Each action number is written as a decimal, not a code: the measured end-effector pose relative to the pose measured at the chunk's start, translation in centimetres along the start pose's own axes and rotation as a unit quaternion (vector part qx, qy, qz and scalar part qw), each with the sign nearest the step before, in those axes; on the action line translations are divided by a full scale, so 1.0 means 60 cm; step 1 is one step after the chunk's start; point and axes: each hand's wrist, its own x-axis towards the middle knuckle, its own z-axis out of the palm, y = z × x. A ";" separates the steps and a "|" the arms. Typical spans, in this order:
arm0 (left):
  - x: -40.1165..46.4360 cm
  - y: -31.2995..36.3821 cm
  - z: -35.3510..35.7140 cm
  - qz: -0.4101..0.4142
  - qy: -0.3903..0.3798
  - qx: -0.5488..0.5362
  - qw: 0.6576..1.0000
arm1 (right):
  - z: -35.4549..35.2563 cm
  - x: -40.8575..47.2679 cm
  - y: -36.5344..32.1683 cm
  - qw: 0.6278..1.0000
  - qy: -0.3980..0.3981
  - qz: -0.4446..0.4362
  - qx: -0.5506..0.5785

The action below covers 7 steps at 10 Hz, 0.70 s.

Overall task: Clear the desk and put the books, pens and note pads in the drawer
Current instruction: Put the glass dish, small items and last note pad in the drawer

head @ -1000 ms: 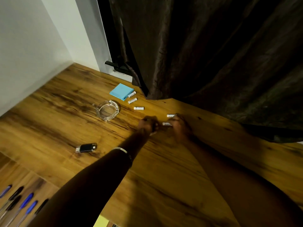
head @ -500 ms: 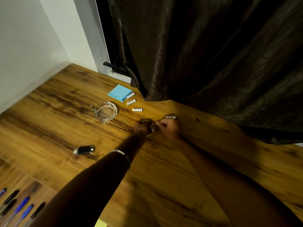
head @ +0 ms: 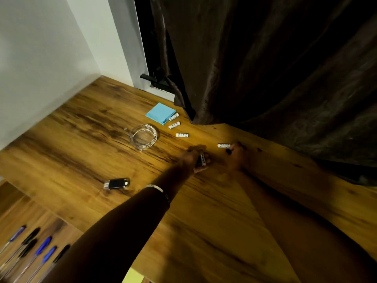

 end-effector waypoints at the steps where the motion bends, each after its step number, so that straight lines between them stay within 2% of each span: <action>1: -0.006 0.002 -0.001 0.026 -0.013 0.012 0.999 | 0.013 0.011 0.009 1.000 0.024 -0.016 -0.005; 2: -0.004 -0.002 -0.011 0.051 -0.034 0.031 0.998 | 0.068 0.030 0.030 0.997 -0.012 -0.065 0.042; 3: 0.000 -0.002 -0.026 0.059 -0.036 0.022 0.997 | 0.119 0.032 0.001 0.993 -0.089 -0.080 0.014; 4: -0.007 0.008 -0.046 0.062 -0.043 0.044 0.996 | 0.134 0.026 -0.010 0.989 -0.100 -0.105 0.000; 5: -0.011 0.032 -0.077 0.056 -0.022 0.056 0.997 | 0.122 0.024 -0.003 0.989 -0.053 -0.138 0.032; 6: -0.015 0.071 -0.114 0.070 0.005 0.075 0.995 | 0.114 0.045 0.003 0.993 -0.006 -0.120 0.019; 7: -0.005 0.120 -0.161 0.173 0.096 0.158 0.967 | 0.097 0.069 0.025 0.995 0.018 -0.078 -0.061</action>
